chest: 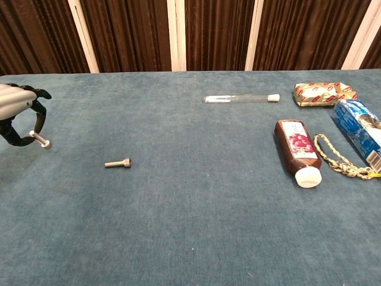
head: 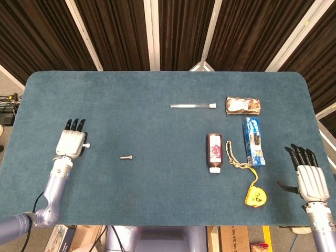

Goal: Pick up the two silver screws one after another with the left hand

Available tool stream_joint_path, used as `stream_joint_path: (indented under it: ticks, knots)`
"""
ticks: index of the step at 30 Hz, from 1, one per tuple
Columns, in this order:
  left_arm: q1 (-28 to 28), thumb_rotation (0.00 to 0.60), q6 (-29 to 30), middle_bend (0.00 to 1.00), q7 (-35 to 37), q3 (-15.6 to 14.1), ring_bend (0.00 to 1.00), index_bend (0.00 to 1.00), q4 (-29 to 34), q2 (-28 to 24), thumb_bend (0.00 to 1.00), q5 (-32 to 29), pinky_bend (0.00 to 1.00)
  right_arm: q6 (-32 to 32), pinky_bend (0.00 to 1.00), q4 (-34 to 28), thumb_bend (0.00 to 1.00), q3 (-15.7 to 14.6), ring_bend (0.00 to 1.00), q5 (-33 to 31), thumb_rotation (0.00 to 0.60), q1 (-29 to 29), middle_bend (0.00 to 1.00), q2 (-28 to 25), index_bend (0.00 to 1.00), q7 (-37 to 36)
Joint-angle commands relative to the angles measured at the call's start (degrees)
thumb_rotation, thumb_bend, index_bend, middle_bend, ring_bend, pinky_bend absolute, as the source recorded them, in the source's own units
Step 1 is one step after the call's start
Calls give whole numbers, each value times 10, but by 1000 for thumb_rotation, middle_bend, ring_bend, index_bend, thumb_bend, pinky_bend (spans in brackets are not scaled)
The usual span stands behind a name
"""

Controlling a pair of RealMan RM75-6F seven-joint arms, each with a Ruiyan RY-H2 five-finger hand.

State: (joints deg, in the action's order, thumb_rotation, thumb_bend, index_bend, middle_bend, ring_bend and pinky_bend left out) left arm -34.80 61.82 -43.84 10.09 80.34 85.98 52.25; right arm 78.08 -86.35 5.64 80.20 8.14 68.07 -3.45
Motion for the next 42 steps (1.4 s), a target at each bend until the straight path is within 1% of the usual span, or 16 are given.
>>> stream_joint_path:
  ticks: [1,7,19,29,32,34,39,41,42]
  knots:
    - [-4,600,4,45,-15,3,0,550,11,-4,509,-18,0,0,0,0,146,0,47,0,600,0,91,0,131,0]
    - [-8,600,9,45,-28,2,0,548,19,-5,508,-30,0,0,0,0,147,0,47,-1,600,0,91,0,131,1]
    - [-15,600,12,43,-26,-3,0,532,11,3,506,-43,0,-2,0,-1,146,-1,47,-1,600,1,91,2,130,6]
    - [-21,600,16,42,-38,-10,0,514,9,6,501,-61,0,-3,0,-3,147,-1,47,-3,600,0,90,1,130,7]
    - [-23,600,17,41,-38,-12,0,480,9,7,498,-62,0,-3,0,-3,146,-1,47,-2,600,0,90,1,130,7]
    - [-24,600,18,39,-36,-13,0,438,11,6,491,-61,0,-2,0,-3,146,-1,47,-2,600,0,90,1,131,7]
    - [-24,600,22,31,-30,-12,0,376,36,-9,483,-58,0,-4,0,-3,146,-1,47,-3,600,1,91,2,131,9]
    - [-24,600,30,26,-36,-9,0,371,63,-25,481,-62,0,-4,0,-3,146,-2,47,-2,600,1,91,2,131,9]
    - [-23,600,38,24,-41,-7,0,367,87,-38,480,-64,0,-4,0,-3,146,-2,47,-1,600,1,91,2,130,9]
